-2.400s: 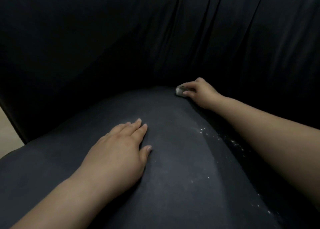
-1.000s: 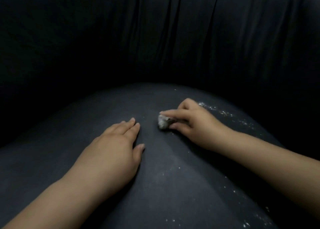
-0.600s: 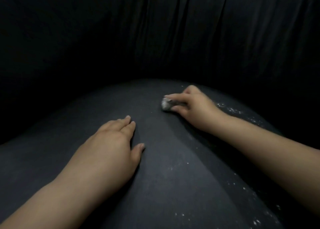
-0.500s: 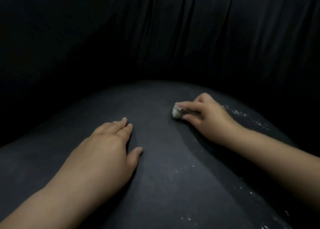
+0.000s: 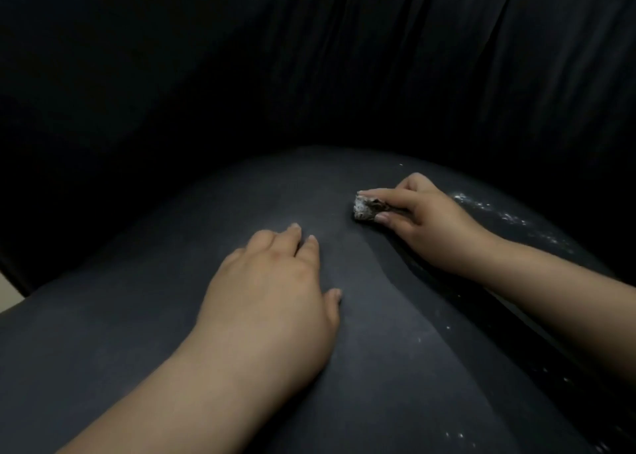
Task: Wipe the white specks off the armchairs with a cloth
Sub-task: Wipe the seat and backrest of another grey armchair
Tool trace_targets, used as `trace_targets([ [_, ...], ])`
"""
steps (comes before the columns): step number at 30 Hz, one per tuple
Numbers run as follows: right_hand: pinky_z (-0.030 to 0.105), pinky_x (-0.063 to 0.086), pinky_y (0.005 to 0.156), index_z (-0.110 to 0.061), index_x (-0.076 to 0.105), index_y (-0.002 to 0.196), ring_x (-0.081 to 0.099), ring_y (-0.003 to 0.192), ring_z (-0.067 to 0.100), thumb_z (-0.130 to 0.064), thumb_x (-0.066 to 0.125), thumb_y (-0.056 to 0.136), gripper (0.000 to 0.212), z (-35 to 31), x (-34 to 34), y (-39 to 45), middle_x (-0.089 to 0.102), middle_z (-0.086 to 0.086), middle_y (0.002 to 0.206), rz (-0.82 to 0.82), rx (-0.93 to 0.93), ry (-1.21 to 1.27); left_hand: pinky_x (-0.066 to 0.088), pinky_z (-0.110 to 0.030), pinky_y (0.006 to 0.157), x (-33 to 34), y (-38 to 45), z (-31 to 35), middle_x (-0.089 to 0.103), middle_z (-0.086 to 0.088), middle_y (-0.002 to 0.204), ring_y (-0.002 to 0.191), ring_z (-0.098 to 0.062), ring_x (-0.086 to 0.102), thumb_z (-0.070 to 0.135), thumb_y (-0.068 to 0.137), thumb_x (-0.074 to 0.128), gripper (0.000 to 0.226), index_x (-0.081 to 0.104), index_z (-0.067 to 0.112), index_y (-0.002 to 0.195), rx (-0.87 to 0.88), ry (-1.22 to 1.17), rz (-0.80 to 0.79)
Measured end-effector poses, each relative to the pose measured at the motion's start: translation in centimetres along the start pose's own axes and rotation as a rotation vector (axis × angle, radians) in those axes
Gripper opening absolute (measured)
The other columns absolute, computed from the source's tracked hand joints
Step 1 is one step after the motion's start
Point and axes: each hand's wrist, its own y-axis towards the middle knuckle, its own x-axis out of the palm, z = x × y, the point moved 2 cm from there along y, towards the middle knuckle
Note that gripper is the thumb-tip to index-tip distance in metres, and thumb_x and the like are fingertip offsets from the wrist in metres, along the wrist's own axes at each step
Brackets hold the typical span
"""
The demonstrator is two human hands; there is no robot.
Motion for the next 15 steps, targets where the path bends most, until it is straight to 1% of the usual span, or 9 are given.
trace_targets([
  [1,0.019,0.037,0.083,-0.038,0.059,0.125,0.047,0.085,0.01,-0.026,0.061,0.091,0.037,0.0,0.1,0.2,0.04,-0.01,0.09,-0.02,0.012,-0.01,0.025,-0.032,0.11,0.0,0.1,0.0,0.015,0.008,0.159,0.139,-0.015,0.017,0.062,0.09,0.031,0.073,0.015,0.026,0.152,0.005,-0.005,-0.01],
  [3,0.018,0.036,0.083,-0.032,0.059,0.128,0.048,0.087,0.012,-0.023,0.061,0.091,0.038,-0.4,0.2,0.4,0.043,-0.003,0.093,-0.056,0.03,-0.04,0.03,-0.032,0.107,0.1,0.5,-0.3,0.015,0.008,0.158,0.139,-0.015,0.017,0.063,0.09,0.036,0.074,0.017,0.027,0.152,-0.008,-0.047,-0.049],
  [5,0.019,0.037,0.085,-0.029,0.059,0.129,0.048,0.091,0.014,-0.021,0.062,0.091,0.039,-1.0,0.6,0.4,0.045,0.001,0.096,-0.078,0.057,-0.089,0.031,-0.03,0.107,0.1,0.7,-0.7,0.013,0.009,0.159,0.141,-0.014,0.015,0.064,0.09,0.04,0.075,0.016,0.029,0.152,-0.037,-0.108,-0.096],
  [8,0.03,0.042,0.089,-0.025,0.061,0.127,0.049,0.094,0.022,-0.018,0.065,0.089,0.039,-1.9,0.7,0.1,0.045,0.004,0.096,-0.061,0.117,-0.1,0.02,-0.028,0.114,0.4,0.4,-0.8,0.007,0.006,0.161,0.145,-0.016,0.01,0.061,0.093,0.04,0.075,0.013,0.027,0.153,-0.056,-0.163,-0.148],
  [12,0.032,0.041,0.087,-0.026,0.062,0.126,0.048,0.097,0.026,-0.019,0.066,0.088,0.039,-3.4,0.3,0.2,0.041,0.001,0.095,-0.082,0.206,-0.112,0.013,-0.029,0.117,0.4,0.0,-0.7,0.002,0.006,0.162,0.147,-0.015,0.007,0.058,0.094,0.04,0.073,0.011,0.027,0.154,-0.105,-0.199,-0.234],
  [15,0.034,0.04,0.087,-0.028,0.062,0.126,0.046,0.097,0.025,-0.023,0.064,0.089,0.037,-4.5,-0.2,0.1,0.042,0.002,0.097,-0.11,0.273,-0.093,0.009,-0.033,0.12,0.1,0.1,-0.5,-0.003,0.004,0.162,0.148,-0.016,0.003,0.054,0.096,0.04,0.074,0.004,0.027,0.154,-0.153,-0.196,-0.289],
])
